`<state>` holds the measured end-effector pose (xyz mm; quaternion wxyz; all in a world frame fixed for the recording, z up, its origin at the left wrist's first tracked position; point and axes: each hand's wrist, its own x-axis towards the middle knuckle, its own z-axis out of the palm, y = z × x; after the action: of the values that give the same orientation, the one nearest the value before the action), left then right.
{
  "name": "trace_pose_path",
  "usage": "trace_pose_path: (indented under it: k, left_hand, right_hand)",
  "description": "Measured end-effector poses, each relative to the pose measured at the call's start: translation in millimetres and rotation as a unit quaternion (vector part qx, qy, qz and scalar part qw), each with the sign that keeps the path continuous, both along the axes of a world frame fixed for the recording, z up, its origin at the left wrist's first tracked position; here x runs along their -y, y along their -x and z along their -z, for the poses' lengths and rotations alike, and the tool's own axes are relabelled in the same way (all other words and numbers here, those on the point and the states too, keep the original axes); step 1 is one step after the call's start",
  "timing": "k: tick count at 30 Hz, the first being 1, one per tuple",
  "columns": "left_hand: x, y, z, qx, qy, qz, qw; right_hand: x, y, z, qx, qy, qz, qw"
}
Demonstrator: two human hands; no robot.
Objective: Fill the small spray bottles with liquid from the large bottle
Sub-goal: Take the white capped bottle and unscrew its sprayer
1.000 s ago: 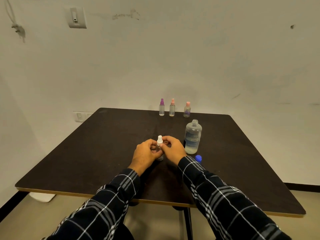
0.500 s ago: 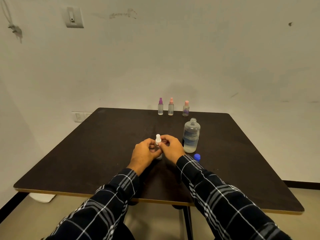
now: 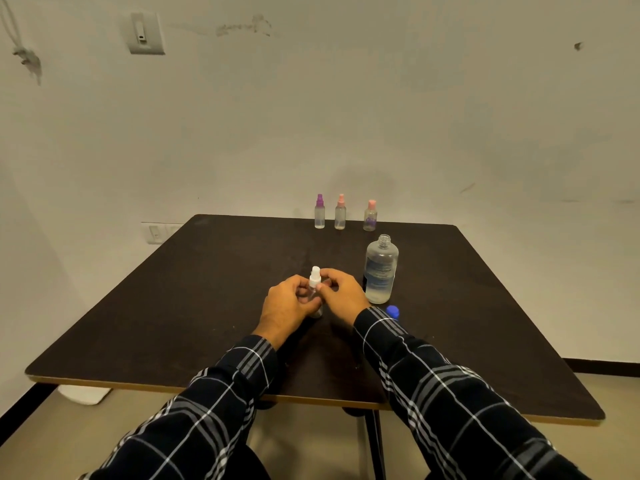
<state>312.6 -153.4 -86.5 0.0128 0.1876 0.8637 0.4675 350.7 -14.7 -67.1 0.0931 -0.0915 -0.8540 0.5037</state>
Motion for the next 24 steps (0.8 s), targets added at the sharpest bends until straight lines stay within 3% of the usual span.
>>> trace_pose_path:
  k: [3, 7, 14, 17, 20, 24]
  left_hand:
    - [1, -1, -1, 0.011, 0.005, 0.005, 1.000]
    - [2, -1, -2, 0.006, -0.003, 0.007, 1.000]
    - [1, 1, 2, 0.011, -0.003, 0.004, 1.000]
    - [1, 2, 2, 0.013, 0.007, 0.008, 1.000]
    - [1, 3, 2, 0.014, 0.006, 0.009, 1.000]
    - [-1, 4, 2, 0.016, 0.009, 0.007, 1.000]
  right_hand:
    - [1, -3, -1, 0.012, 0.001, -0.004, 1.000]
    - [6, 0, -2, 0.006, 0.002, 0.084, 0.996]
    - [2, 1, -5, 0.015, -0.041, 0.010, 0.999]
    - [4, 3, -4, 0.024, -0.009, 0.044, 0.999]
    - [6, 8, -5, 0.012, -0.045, 0.081, 0.996]
    - [3, 9, -10, -0.004, -0.087, 0.035, 0.996]
